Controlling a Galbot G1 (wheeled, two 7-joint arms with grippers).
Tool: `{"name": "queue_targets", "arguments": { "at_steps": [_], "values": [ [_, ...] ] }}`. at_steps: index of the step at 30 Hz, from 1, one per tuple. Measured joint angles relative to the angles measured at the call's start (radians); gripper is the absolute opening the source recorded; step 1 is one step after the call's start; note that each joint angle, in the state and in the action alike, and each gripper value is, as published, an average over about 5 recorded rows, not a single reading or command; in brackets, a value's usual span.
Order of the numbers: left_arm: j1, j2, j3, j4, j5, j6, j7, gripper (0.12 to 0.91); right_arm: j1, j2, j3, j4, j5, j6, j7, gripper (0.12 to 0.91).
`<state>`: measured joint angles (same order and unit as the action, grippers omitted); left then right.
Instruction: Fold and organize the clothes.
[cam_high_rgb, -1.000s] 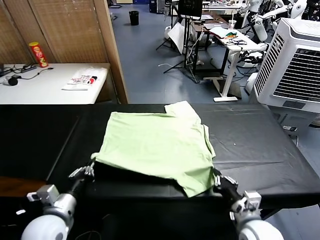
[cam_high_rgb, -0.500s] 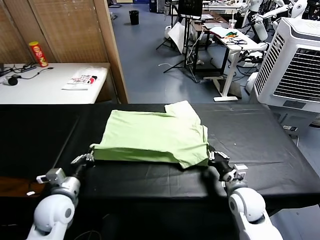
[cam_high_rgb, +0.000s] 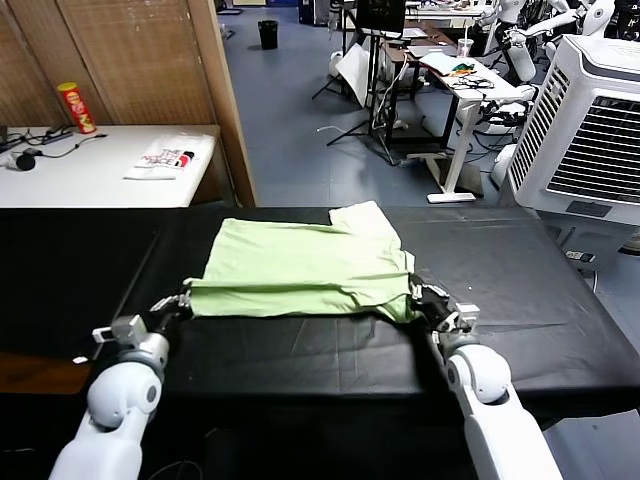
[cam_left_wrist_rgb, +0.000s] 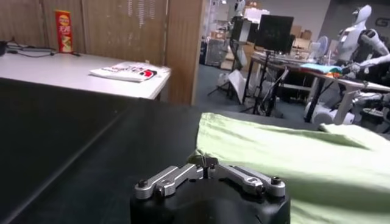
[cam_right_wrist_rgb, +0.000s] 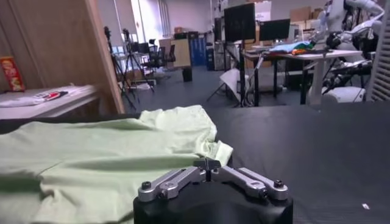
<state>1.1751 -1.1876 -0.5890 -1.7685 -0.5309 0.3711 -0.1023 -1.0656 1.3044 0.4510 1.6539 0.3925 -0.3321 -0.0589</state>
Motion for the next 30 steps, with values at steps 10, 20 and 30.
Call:
{"name": "queue_targets", "arguments": {
  "at_steps": [10,20,30],
  "values": [
    [0.005,0.013,-0.010,-0.004,-0.004,0.009,0.005,0.552,-0.126,-0.045,0.031,0.176,0.019,-0.058,0.027,0.757],
    [0.104,0.021,-0.022,-0.075,-0.064,0.030,0.015,0.797,-0.250,-0.053,0.028,0.288,-0.019,-0.065,0.018,0.723],
    [0.116,0.017,-0.022,-0.061,-0.086,0.035,0.019,0.798,-0.268,-0.046,-0.002,0.282,-0.058,-0.073,0.001,0.566]
  ]
}}
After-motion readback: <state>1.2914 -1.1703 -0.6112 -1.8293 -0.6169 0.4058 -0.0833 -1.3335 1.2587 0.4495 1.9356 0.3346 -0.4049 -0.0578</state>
